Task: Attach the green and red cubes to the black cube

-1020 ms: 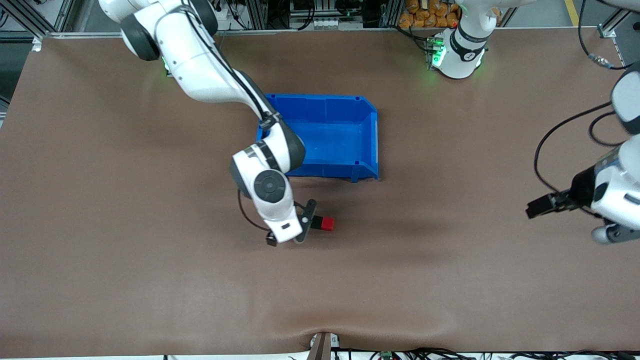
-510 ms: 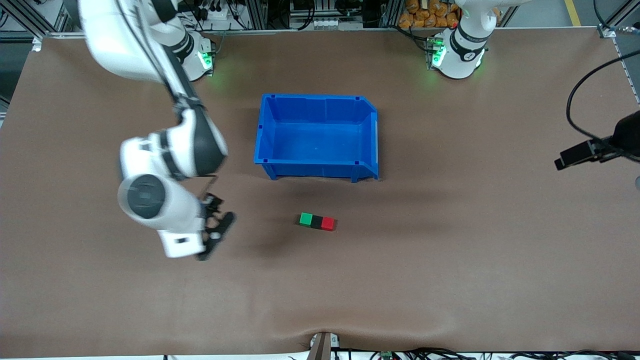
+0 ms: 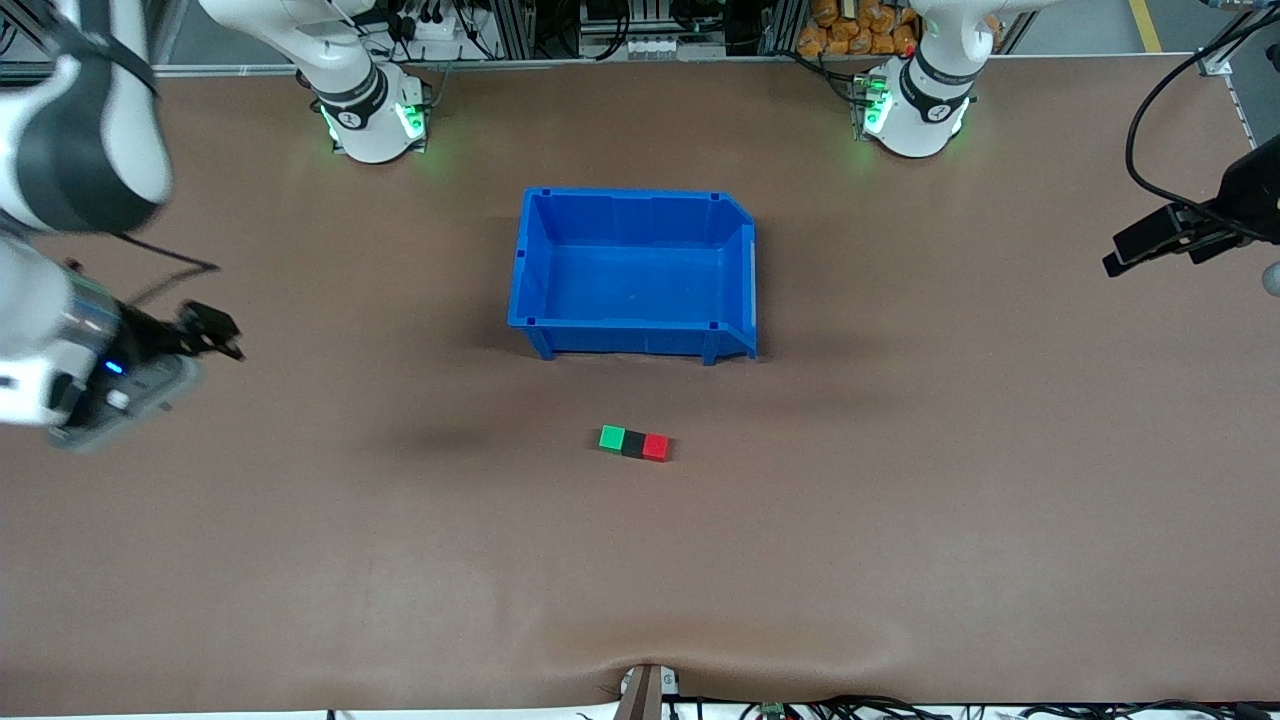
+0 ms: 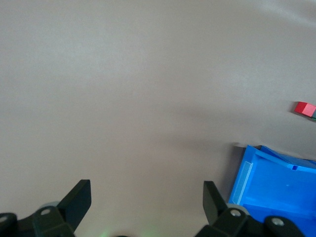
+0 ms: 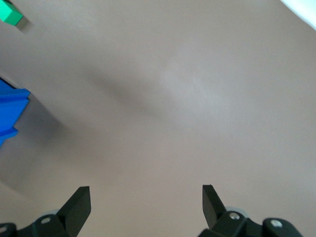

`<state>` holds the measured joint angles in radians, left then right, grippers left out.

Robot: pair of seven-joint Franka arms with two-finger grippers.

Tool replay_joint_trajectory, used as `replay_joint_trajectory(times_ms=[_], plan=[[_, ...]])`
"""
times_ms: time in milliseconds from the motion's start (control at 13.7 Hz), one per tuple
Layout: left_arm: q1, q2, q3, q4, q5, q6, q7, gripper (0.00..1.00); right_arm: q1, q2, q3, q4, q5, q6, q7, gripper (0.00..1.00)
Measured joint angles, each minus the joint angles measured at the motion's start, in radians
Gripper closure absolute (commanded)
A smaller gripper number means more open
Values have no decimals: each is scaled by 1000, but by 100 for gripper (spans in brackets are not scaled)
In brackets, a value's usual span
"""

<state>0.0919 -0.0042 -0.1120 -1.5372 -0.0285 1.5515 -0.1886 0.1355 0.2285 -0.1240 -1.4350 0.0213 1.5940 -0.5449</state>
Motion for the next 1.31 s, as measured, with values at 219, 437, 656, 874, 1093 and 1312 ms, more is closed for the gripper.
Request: replay_joint_trajectory(times_ms=[219,437,656,874,1093,1312], plan=[[2,-11,2,6,0,26,18,0,-16,-115,4,-53,-2,-42,183,0],[8,-8,7,29,0,31,43,0,-30,-185,7,-91,-3,-74,319,0],[9,-5,8,35,7,31,49,0,-43,-200,8,-99,-3,-118,441,0],[10,1,8,35,15,29,78,0,-44,-213,10,-99,-3,-144,536,0],[9,2,7,35,15,15,92,0,-69,-239,8,-105,-4,-163,553,0],[10,5,8,35,15,7,118,0,-115,-251,7,-120,-4,-173,553,0]])
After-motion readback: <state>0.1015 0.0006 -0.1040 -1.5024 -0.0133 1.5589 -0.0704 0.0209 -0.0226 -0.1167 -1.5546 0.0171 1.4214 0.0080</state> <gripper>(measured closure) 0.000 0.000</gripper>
